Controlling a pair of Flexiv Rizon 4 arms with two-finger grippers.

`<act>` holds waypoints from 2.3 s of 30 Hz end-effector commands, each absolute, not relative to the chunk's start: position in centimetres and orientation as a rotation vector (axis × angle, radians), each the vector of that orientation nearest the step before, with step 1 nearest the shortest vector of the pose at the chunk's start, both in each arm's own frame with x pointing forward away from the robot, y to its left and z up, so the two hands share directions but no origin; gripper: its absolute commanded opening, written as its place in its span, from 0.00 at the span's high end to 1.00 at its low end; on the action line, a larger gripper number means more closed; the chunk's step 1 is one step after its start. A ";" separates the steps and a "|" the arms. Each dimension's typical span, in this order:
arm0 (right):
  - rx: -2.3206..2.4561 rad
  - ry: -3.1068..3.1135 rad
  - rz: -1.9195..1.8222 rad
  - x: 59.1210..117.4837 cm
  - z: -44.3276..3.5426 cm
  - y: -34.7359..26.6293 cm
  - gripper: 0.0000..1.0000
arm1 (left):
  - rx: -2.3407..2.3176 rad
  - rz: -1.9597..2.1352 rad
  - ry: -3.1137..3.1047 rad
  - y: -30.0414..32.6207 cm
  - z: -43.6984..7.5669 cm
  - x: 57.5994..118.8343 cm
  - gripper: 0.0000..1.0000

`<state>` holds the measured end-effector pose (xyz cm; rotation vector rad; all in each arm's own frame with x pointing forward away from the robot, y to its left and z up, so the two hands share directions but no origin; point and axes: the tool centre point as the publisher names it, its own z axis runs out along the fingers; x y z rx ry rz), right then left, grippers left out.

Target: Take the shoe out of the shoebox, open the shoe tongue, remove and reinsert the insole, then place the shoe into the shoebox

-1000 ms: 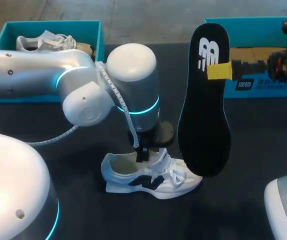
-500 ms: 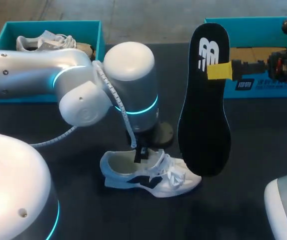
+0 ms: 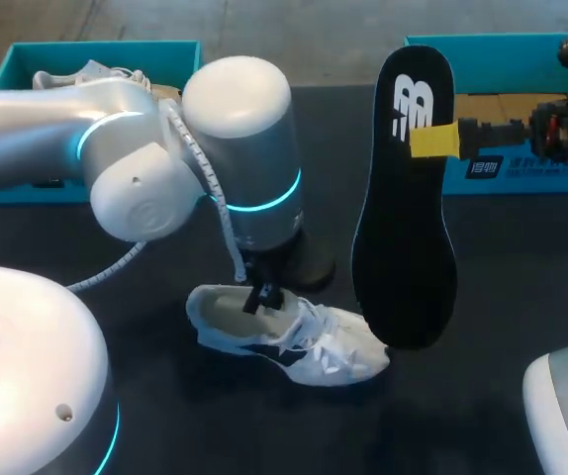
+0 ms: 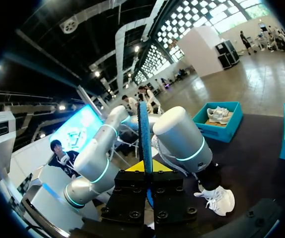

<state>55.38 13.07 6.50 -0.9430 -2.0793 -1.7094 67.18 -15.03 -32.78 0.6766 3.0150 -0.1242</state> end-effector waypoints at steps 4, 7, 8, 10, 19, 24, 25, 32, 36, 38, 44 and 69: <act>-0.979 -2.035 -1.796 54.4 6.3 14.2 1.00 | 1.009 -0.122 2.896 -12.5 -30.4 65.3 1.00; -0.979 -2.035 -1.796 54.4 6.3 14.2 1.00 | 1.158 -0.102 2.832 -11.9 -30.3 64.7 1.00; -0.979 -2.035 -1.796 54.4 6.3 14.2 1.00 | 1.196 -0.091 2.801 -11.7 -30.3 64.6 1.00; -0.979 -2.035 -1.796 54.4 6.3 14.2 1.00 | 1.275 -0.090 2.771 -11.2 -30.4 64.6 1.00; -0.979 -2.035 -1.796 54.4 6.3 14.2 1.00 | 1.580 -0.094 2.601 -9.7 -31.0 64.6 1.00; -0.979 -2.035 -1.796 54.4 6.3 14.2 1.00 | 1.740 -0.095 2.468 -9.3 -30.7 64.3 1.00; -0.979 -2.035 -1.796 54.4 6.3 14.2 1.00 | 1.780 -0.096 2.436 -9.2 -30.7 64.2 1.00; -0.979 -2.035 -1.796 54.4 6.3 14.2 1.00 | 1.984 -0.055 2.234 -9.5 -30.8 63.2 1.00; -0.979 -2.035 -1.796 54.4 6.3 14.2 1.00 | 2.052 -0.031 2.175 -10.1 -31.1 62.7 1.00; -0.979 -2.035 -1.796 54.4 6.3 14.2 1.00 | 2.062 -0.026 2.175 -10.5 -31.3 62.5 1.00; -0.979 -2.035 -1.796 54.4 6.3 14.2 1.00 | 2.115 -0.049 2.144 -11.5 -31.5 61.9 1.00; -0.979 -2.035 -1.796 54.4 6.3 14.2 1.00 | 2.215 -0.020 2.058 -14.8 -34.0 60.9 1.00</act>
